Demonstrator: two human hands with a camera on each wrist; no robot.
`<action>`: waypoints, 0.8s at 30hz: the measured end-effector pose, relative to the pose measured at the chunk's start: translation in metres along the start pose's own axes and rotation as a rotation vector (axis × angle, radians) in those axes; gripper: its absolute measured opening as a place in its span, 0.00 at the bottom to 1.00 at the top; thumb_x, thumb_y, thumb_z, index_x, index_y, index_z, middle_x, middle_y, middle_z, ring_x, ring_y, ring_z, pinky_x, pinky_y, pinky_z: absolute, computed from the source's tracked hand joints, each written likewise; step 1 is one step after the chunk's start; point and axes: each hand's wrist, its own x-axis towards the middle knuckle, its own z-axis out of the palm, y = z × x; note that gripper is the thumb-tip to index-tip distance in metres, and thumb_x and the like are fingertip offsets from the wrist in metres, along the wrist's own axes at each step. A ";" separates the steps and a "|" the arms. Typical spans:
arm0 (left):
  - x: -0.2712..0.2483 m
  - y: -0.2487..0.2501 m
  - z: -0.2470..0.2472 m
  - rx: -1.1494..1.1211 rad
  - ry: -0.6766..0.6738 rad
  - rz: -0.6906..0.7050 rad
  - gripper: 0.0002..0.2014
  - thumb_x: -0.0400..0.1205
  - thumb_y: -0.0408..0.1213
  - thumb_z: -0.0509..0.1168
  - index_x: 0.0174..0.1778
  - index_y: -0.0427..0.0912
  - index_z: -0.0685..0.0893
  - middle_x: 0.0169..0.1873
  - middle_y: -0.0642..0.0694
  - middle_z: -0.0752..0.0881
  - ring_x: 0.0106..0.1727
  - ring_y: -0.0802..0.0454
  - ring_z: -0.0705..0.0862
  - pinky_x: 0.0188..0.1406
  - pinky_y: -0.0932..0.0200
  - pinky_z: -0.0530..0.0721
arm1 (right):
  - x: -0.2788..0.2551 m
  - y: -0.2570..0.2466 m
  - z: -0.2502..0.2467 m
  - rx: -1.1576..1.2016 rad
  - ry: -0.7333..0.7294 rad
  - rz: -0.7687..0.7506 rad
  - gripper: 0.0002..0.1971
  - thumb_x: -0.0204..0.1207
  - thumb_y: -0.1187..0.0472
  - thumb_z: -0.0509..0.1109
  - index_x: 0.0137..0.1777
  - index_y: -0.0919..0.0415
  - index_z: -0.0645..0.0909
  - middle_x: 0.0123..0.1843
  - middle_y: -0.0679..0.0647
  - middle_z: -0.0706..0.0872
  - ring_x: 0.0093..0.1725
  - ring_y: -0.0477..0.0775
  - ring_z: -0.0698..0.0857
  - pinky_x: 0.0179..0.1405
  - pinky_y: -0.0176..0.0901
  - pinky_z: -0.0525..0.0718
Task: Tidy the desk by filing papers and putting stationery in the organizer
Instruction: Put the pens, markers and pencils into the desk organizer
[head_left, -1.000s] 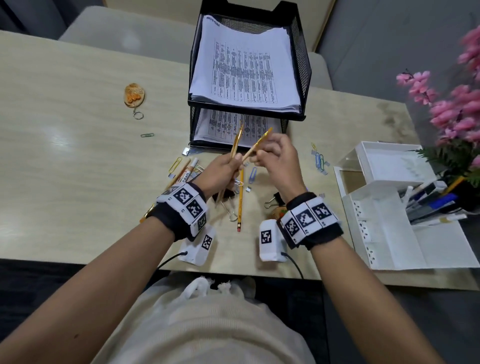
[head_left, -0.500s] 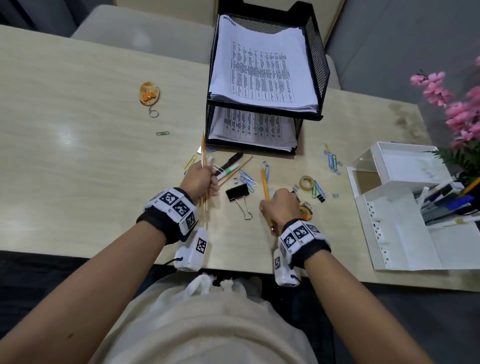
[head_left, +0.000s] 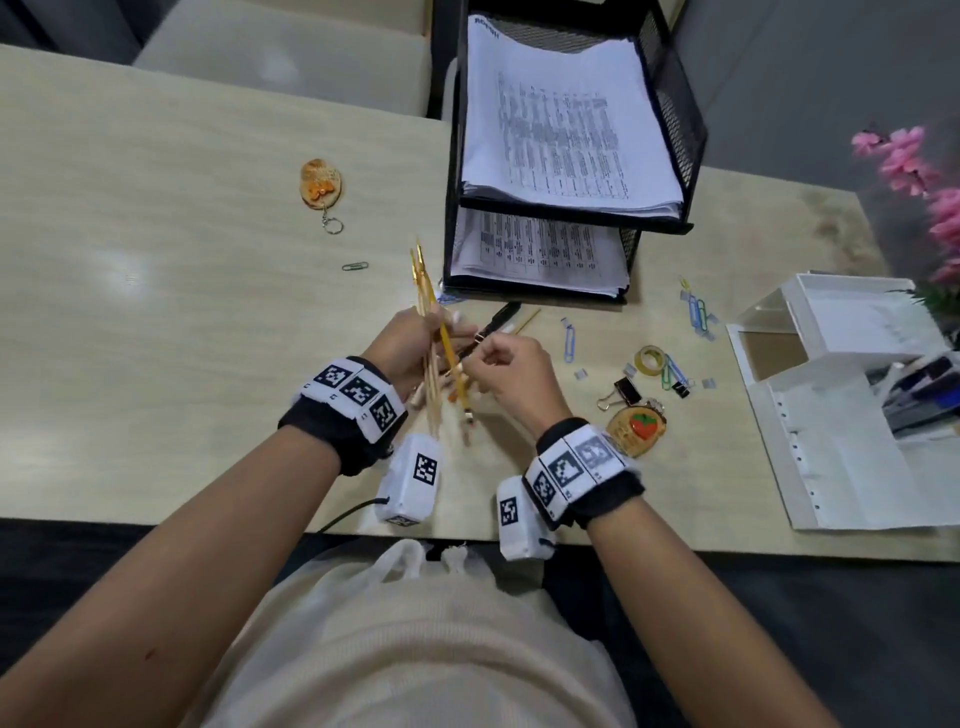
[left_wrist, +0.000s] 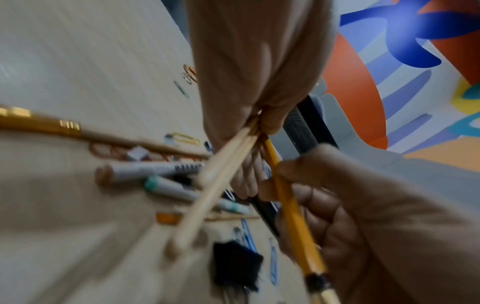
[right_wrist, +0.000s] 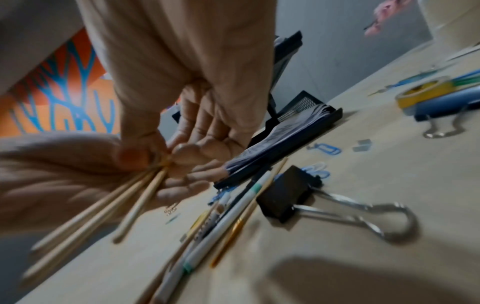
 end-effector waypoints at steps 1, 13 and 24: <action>0.001 0.003 -0.009 0.011 0.034 0.023 0.17 0.89 0.38 0.46 0.35 0.42 0.70 0.31 0.41 0.86 0.34 0.50 0.87 0.22 0.66 0.83 | 0.004 0.005 0.002 -0.070 0.006 -0.010 0.11 0.70 0.67 0.73 0.29 0.56 0.79 0.28 0.49 0.81 0.31 0.47 0.80 0.37 0.40 0.79; -0.007 0.015 -0.082 0.351 0.090 0.056 0.15 0.88 0.35 0.48 0.38 0.44 0.74 0.27 0.49 0.68 0.17 0.62 0.69 0.14 0.72 0.67 | 0.027 0.012 0.015 -1.146 -0.421 -0.653 0.14 0.45 0.73 0.83 0.29 0.63 0.83 0.29 0.56 0.85 0.26 0.57 0.84 0.18 0.37 0.76; -0.016 0.033 -0.060 0.337 -0.094 0.328 0.15 0.89 0.34 0.48 0.44 0.40 0.79 0.40 0.44 0.84 0.41 0.57 0.86 0.50 0.64 0.84 | 0.022 -0.087 0.035 0.204 0.125 -0.281 0.10 0.73 0.73 0.68 0.45 0.56 0.75 0.37 0.53 0.80 0.37 0.55 0.82 0.39 0.46 0.85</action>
